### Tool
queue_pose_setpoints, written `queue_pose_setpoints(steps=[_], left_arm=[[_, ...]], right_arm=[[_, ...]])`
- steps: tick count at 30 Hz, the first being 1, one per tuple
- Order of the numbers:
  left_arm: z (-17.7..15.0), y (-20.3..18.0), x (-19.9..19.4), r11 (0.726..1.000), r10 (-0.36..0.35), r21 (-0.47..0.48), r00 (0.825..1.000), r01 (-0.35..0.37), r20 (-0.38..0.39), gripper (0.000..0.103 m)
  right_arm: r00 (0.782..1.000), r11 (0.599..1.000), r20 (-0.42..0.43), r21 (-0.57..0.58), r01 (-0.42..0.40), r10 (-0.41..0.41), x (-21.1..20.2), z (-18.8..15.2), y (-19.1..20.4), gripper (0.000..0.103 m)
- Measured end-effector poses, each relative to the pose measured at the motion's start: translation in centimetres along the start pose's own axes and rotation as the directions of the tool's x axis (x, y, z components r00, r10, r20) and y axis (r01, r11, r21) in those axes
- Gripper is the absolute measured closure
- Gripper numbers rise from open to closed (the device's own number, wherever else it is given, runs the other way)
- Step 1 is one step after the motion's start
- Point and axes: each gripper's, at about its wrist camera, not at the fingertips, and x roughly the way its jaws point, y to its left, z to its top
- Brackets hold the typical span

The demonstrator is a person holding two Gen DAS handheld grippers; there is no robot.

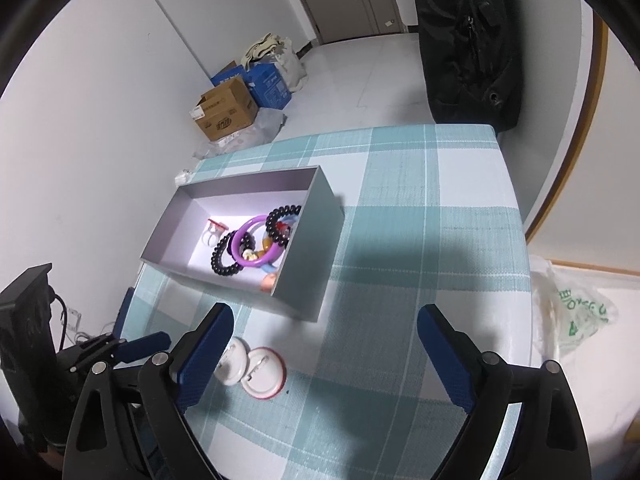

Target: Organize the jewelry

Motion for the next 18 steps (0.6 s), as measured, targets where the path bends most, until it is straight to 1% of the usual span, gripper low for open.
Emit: queue_pose_setpoints(steps=[2, 6, 11, 14, 15, 16, 17, 18], left_arm=[[-0.2, -0.6, 0.8, 0.999, 0.035, 0.025, 0.999, -0.034, -0.022, 0.043], [-0.2, -0.6, 1.8, 0.999, 0.049, 0.025, 0.998, -0.048, -0.044, 0.043], [0.2, -0.3, 2.1, 1.000, 0.031, 0.003, 0.999, -0.031, -0.030, 0.043], [0.2, -0.5, 2.1, 0.999, 0.042, 0.011, 0.999, -0.042, -0.015, 0.044], [0.2, -0.7, 2.2, 0.999, 0.049, 0.017, 0.999, -0.049, -0.011, 0.047], [0.2, -0.8, 2.2, 0.998, 0.056, 0.026, 0.998, -0.055, -0.007, 0.054], [0.2, -1.1, 2.3, 0.997, 0.066, 0.042, 0.998, -0.066, -0.005, 0.058], [0.2, -1.3, 2.3, 0.996, 0.068, 0.056, 0.998, -0.068, -0.003, 0.065]], right_arm=[[1.000, 1.000, -0.003, -0.014, 0.009, -0.009, -0.2, -0.2, 0.2, 0.009], [1.000, 1.000, -0.019, -0.015, 0.020, -0.020, -0.2, -0.5, -0.3, 0.009], [0.999, 0.998, -0.042, 0.066, 0.019, -0.016, -0.1, -0.5, -2.1, 0.009], [0.999, 0.995, -0.042, 0.104, 0.013, -0.009, -0.4, -0.7, -3.0, 0.009], [0.999, 0.994, -0.039, 0.107, 0.013, -0.009, -0.5, -0.7, -3.1, 0.009], [0.999, 0.994, -0.036, 0.111, 0.012, -0.008, -0.6, -0.8, -3.2, 0.009], [0.999, 0.993, -0.037, 0.114, 0.009, -0.005, -0.6, -0.8, -3.3, 0.009], [0.999, 0.993, -0.038, 0.115, 0.008, -0.004, -0.7, -0.8, -3.4, 0.009]])
